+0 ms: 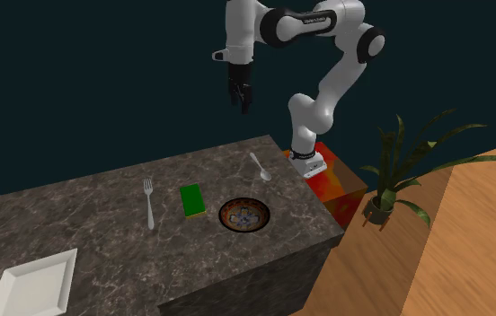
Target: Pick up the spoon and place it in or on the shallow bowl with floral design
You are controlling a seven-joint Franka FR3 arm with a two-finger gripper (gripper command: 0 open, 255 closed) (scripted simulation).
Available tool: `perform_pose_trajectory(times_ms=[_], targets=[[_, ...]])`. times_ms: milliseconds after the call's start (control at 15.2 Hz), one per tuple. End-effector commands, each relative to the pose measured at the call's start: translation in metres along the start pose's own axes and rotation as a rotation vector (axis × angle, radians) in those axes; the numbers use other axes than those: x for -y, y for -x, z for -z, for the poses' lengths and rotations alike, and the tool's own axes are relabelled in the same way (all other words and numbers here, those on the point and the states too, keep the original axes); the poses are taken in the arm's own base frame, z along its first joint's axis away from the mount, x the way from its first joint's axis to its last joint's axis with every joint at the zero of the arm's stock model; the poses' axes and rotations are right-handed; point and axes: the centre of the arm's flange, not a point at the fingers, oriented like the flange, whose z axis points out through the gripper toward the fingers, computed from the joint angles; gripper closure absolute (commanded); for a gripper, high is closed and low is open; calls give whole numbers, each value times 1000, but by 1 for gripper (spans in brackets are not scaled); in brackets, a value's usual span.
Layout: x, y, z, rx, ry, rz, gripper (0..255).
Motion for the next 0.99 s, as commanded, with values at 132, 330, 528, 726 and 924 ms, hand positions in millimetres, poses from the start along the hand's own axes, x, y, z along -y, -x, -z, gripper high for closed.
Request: perform_pose_trajectory(times_ms=[132, 330, 528, 726, 924], targets=[[14, 9, -23, -8, 17, -11, 0], [34, 22, -57, -20, 44, -27, 0], [54, 35, -92, -32, 70, -44, 0], [72, 47, -128, -43, 96, -60, 0], [90, 58, -164, -55, 122, -76, 0]])
